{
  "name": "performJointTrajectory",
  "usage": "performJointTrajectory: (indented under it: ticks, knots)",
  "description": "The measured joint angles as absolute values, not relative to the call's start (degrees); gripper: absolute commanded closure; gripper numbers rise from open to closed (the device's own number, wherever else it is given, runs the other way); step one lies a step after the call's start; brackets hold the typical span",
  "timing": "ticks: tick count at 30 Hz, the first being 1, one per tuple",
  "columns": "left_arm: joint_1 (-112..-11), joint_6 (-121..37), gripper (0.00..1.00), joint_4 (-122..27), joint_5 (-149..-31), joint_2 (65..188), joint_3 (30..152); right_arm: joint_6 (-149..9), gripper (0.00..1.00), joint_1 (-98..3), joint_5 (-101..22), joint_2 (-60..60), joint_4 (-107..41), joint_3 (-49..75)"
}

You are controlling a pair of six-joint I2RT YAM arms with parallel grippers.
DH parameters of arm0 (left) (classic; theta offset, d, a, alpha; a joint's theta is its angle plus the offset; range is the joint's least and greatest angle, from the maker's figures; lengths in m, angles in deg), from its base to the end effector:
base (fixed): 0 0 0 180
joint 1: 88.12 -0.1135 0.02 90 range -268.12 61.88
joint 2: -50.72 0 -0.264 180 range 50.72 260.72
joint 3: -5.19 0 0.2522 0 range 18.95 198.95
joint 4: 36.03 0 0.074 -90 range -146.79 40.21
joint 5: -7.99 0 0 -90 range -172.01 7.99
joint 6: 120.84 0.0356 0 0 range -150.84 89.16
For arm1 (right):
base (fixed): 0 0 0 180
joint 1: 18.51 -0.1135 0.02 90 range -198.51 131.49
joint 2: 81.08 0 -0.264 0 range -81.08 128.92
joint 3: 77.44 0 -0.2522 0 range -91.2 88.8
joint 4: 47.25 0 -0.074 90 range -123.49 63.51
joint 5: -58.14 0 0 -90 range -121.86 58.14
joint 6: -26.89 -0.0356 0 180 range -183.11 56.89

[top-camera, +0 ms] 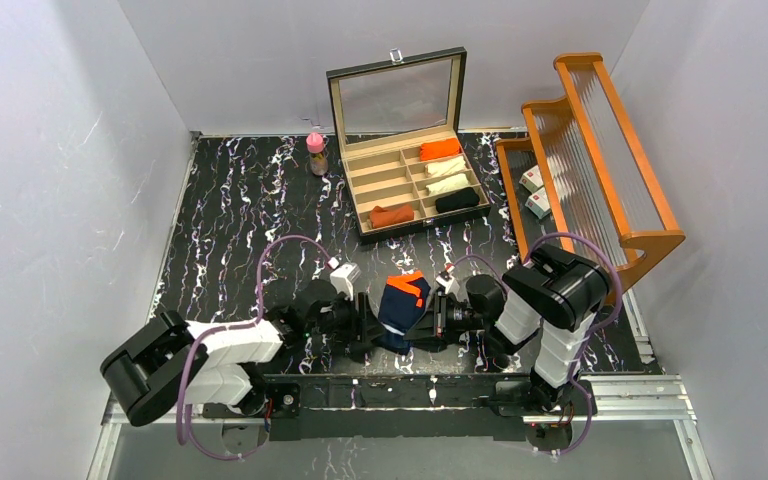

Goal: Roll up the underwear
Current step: Roll the underwear to the center of the board.

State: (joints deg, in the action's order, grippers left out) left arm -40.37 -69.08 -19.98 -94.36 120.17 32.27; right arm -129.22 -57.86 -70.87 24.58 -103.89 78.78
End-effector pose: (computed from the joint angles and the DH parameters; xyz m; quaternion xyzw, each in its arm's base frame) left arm 0.1363 -0.1614 0.1425 0.1266 0.8370 -0.4245 0.3213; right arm 0.1550 0.1561 0.0747 0.0103 0.8158 0.5725 0.0813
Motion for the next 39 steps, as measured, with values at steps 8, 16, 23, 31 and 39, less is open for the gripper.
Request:
performJointTrajectory:
  ticks: [8,16,23,31,39]
  knots:
    - [-40.2,-71.7,0.69,-18.9,-91.6,125.0,34.2,-122.4,0.39,-57.6,-69.8,15.1,-90.9,77.1]
    - [-40.0,-73.5,0.73,-15.5,-91.3,128.4,35.0,-113.5,0.01,-57.5,-64.9,0.5,-71.9,72.6]
    - [-39.9,-73.5,0.74,-16.4,-91.2,128.7,35.7,-102.7,0.01,-57.3,-53.2,-17.4,-48.3,70.6]
    - [-39.9,-73.9,0.75,-18.0,-91.2,128.9,36.6,-97.2,0.04,-57.3,-48.8,-27.3,-43.9,68.1]
    - [-39.9,-74.3,0.75,-24.6,-91.6,130.3,41.0,-72.4,0.20,-71.0,-41.1,-27.8,-44.3,67.6]
